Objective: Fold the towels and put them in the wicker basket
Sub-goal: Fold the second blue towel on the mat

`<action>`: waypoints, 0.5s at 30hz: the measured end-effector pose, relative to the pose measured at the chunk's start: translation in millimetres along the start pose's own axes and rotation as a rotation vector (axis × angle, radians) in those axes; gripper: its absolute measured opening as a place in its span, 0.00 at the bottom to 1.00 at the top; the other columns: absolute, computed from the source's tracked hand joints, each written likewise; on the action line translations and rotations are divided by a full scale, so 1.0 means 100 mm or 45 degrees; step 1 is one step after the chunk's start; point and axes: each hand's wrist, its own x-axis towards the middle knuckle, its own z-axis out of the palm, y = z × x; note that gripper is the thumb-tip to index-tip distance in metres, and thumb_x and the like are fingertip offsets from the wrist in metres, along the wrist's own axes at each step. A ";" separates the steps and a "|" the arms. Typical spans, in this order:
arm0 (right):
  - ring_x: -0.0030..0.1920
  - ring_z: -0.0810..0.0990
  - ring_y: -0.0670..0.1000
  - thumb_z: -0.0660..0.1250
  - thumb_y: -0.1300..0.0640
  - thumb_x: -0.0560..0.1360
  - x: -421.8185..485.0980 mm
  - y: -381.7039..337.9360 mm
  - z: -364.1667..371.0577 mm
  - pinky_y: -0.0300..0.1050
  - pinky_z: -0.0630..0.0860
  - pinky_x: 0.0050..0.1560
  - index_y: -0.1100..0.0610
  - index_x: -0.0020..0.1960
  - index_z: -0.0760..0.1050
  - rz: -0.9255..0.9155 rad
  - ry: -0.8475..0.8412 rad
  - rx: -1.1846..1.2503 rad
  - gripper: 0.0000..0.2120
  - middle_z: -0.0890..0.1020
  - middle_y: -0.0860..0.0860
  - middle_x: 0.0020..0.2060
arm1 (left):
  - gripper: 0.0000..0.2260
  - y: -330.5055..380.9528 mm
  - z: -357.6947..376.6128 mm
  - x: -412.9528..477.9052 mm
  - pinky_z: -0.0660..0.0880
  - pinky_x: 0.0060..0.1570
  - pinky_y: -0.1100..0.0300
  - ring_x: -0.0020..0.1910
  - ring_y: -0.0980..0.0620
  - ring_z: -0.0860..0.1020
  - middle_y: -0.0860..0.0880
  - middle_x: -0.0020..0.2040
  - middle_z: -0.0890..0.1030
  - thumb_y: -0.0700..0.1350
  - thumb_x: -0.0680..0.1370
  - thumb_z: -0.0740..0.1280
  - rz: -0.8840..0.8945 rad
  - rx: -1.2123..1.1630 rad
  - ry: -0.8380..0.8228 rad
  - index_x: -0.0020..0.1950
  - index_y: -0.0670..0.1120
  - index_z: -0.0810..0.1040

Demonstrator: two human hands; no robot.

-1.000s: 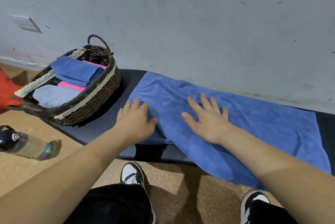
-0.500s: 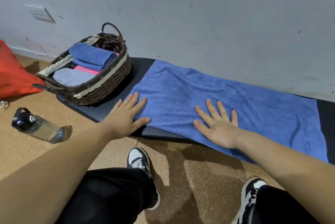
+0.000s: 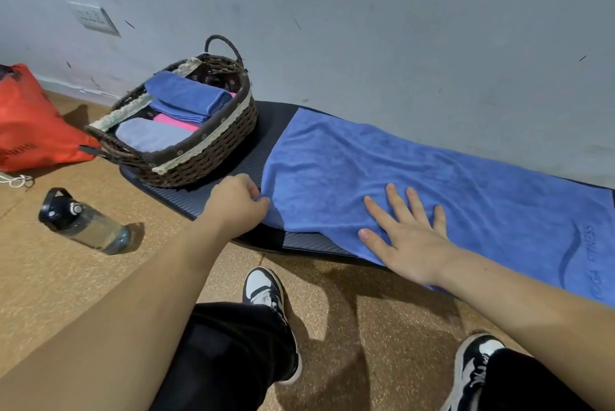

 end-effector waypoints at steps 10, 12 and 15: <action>0.77 0.20 0.55 0.37 0.26 0.78 -0.01 0.00 0.10 0.70 0.30 0.76 0.35 0.79 0.26 -0.009 0.047 -0.104 0.35 0.23 0.45 0.78 | 0.22 0.03 -0.19 -0.10 0.75 0.54 0.44 0.63 0.38 0.73 0.43 0.65 0.73 0.56 0.80 0.68 0.096 0.570 0.111 0.69 0.47 0.69; 0.77 0.21 0.56 0.35 0.26 0.78 -0.06 -0.02 0.13 0.71 0.30 0.76 0.36 0.79 0.26 0.011 0.086 -0.141 0.35 0.23 0.46 0.78 | 0.27 0.16 -0.06 -0.15 0.72 0.65 0.43 0.71 0.38 0.69 0.43 0.73 0.69 0.57 0.80 0.68 0.328 0.427 0.126 0.75 0.48 0.67; 0.77 0.21 0.57 0.34 0.26 0.77 -0.10 -0.02 0.19 0.72 0.30 0.75 0.37 0.79 0.25 0.052 0.086 -0.150 0.36 0.23 0.46 0.78 | 0.35 0.37 0.26 -0.24 0.53 0.81 0.46 0.83 0.40 0.50 0.44 0.85 0.52 0.62 0.82 0.62 0.606 0.346 -0.111 0.84 0.50 0.54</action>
